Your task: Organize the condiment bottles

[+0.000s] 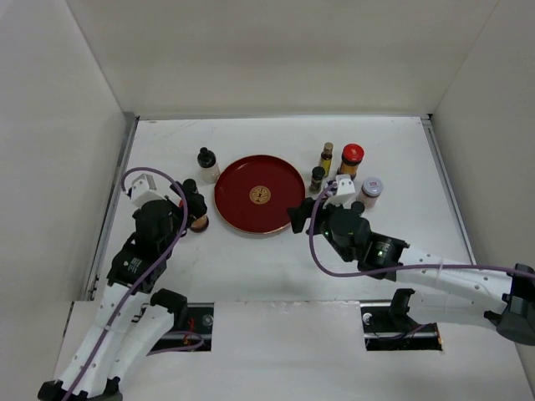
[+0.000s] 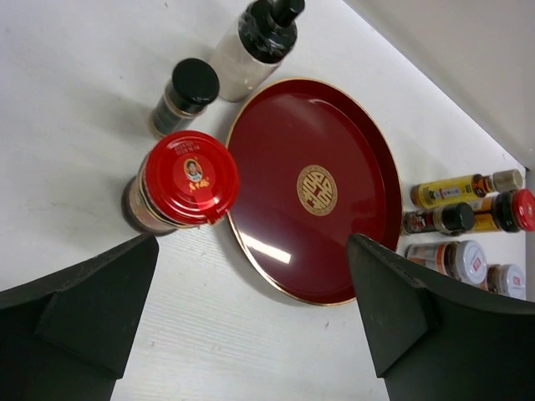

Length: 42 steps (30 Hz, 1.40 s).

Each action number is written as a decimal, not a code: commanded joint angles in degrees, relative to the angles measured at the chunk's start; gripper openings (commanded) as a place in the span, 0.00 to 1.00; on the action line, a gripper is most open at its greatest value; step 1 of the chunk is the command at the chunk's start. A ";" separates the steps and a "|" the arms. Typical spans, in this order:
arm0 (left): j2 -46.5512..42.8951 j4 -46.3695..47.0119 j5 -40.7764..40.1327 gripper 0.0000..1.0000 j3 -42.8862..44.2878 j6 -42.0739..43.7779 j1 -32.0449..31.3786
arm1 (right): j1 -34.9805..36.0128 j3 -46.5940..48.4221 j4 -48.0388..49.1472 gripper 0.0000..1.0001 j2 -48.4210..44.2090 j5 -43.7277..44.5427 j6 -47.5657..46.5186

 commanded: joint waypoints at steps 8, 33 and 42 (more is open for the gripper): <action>6.12 4.51 -0.47 1.00 6.19 10.81 4.41 | -0.26 -0.58 3.88 0.15 -1.26 -1.61 -4.27; 9.53 2.23 -6.53 0.94 -0.41 12.85 -3.50 | -3.60 0.12 10.99 0.45 8.41 -12.68 -4.19; 19.56 6.54 -11.37 0.93 0.21 12.67 -3.15 | -4.21 -3.13 15.56 0.78 6.92 -18.05 -4.01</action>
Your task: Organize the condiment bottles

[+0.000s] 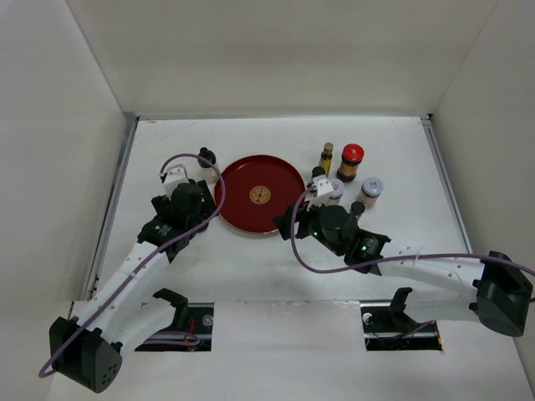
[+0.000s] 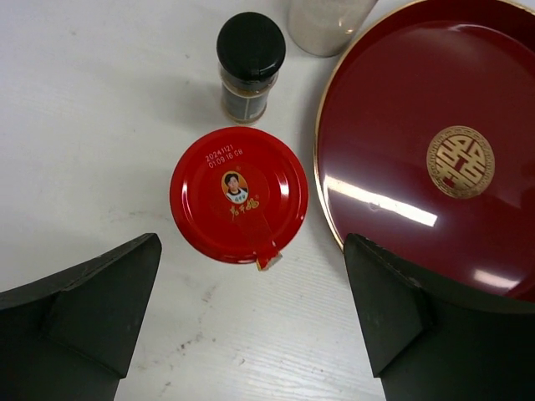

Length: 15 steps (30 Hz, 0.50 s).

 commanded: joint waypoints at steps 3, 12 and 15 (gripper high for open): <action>3.44 3.81 -4.05 0.92 0.51 0.56 0.37 | -0.63 -0.58 4.90 0.81 -1.39 -2.68 0.14; 9.33 7.76 -5.81 0.86 -0.01 1.09 0.46 | -0.63 -1.19 4.99 0.84 -2.18 -3.04 -0.03; 10.47 8.73 -5.90 0.80 -0.10 1.36 1.16 | -0.63 -1.19 4.99 0.84 -2.18 -3.04 -0.12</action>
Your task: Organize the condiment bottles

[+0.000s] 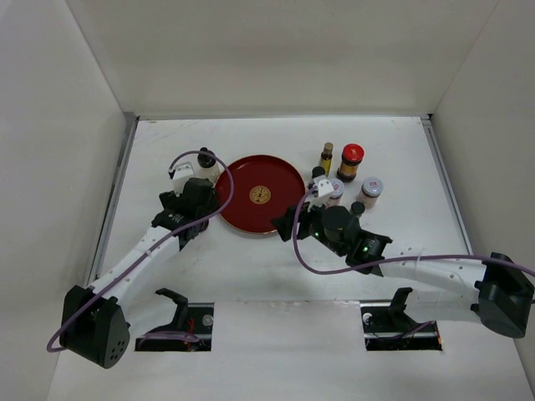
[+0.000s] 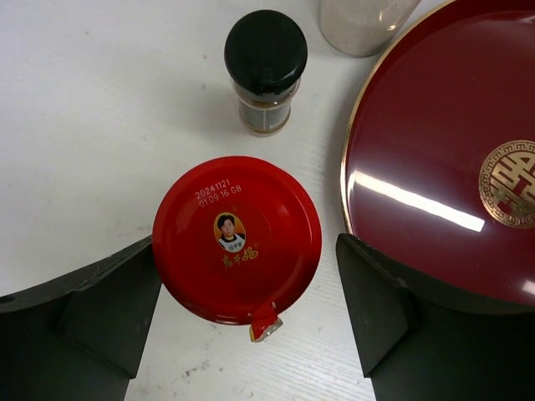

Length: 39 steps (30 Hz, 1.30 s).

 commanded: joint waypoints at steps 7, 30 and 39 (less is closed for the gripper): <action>2.46 5.73 -2.01 0.75 -0.96 1.73 1.73 | -0.68 -0.95 3.81 0.84 -2.53 0.01 -0.80; -4.83 -0.69 -2.28 0.34 15.02 3.49 -1.16 | -1.73 -1.22 3.81 0.84 -2.36 0.18 -0.63; 14.83 9.23 1.67 0.33 27.86 6.13 -7.41 | -1.64 -1.13 3.19 0.84 -3.33 0.18 0.08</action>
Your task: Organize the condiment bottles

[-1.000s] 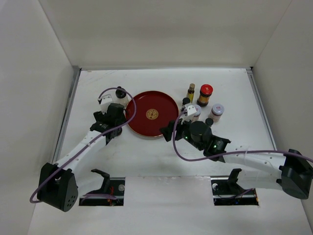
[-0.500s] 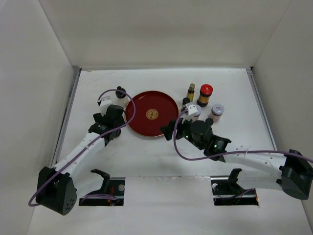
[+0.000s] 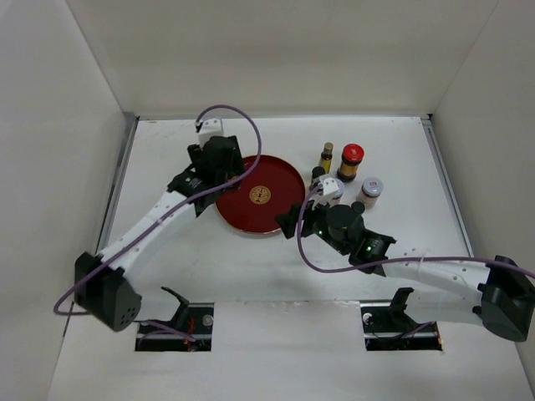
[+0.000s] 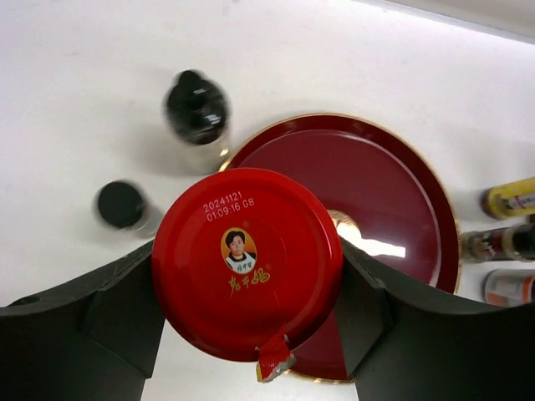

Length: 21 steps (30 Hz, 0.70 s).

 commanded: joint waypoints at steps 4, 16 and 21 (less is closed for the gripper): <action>15.50 13.58 4.29 0.32 10.60 2.37 -0.02 | -0.16 -1.11 1.79 0.84 -4.14 0.68 0.41; 33.45 19.83 5.35 0.32 20.90 6.76 0.59 | -1.56 -5.59 -1.55 0.85 -10.56 3.32 1.90; 36.17 22.38 3.86 0.35 20.63 8.17 1.21 | -1.65 -5.77 -1.55 0.86 -9.51 3.76 2.25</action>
